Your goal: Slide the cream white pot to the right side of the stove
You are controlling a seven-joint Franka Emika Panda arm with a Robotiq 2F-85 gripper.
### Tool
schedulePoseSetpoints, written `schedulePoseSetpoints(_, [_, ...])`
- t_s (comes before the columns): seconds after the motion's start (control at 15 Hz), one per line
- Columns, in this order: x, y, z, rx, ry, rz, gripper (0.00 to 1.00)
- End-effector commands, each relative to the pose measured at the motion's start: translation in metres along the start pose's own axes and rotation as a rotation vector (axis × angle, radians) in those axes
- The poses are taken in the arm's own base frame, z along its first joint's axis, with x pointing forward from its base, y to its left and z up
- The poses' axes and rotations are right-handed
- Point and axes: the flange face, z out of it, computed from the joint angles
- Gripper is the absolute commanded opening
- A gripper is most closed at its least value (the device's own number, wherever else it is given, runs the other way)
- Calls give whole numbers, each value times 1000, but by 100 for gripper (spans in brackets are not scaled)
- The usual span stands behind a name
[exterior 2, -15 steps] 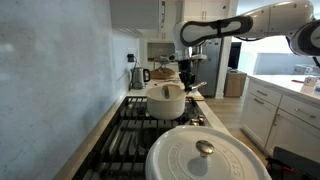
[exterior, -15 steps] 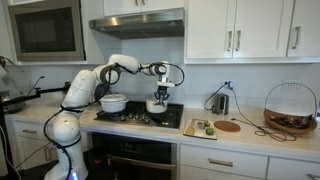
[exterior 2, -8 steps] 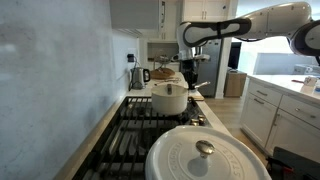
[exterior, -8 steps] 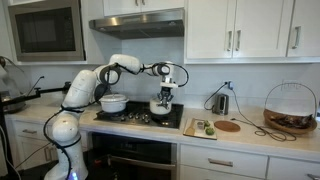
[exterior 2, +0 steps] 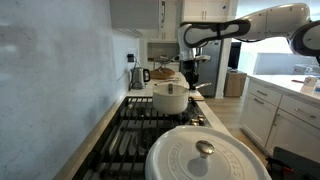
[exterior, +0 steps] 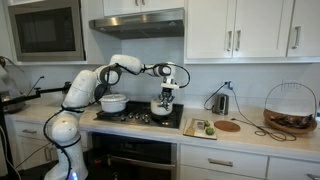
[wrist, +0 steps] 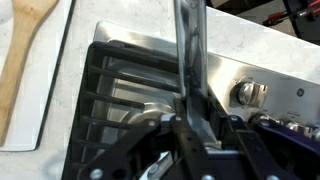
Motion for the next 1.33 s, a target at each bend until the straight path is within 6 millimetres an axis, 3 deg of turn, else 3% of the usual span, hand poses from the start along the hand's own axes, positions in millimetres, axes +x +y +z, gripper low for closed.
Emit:
schedulePoseSetpoints(0.0, [-18,0,-23,-17,6,26,7])
schedulePoseSetpoints(1.27, [-79,19,-25,-14,-12,123,7])
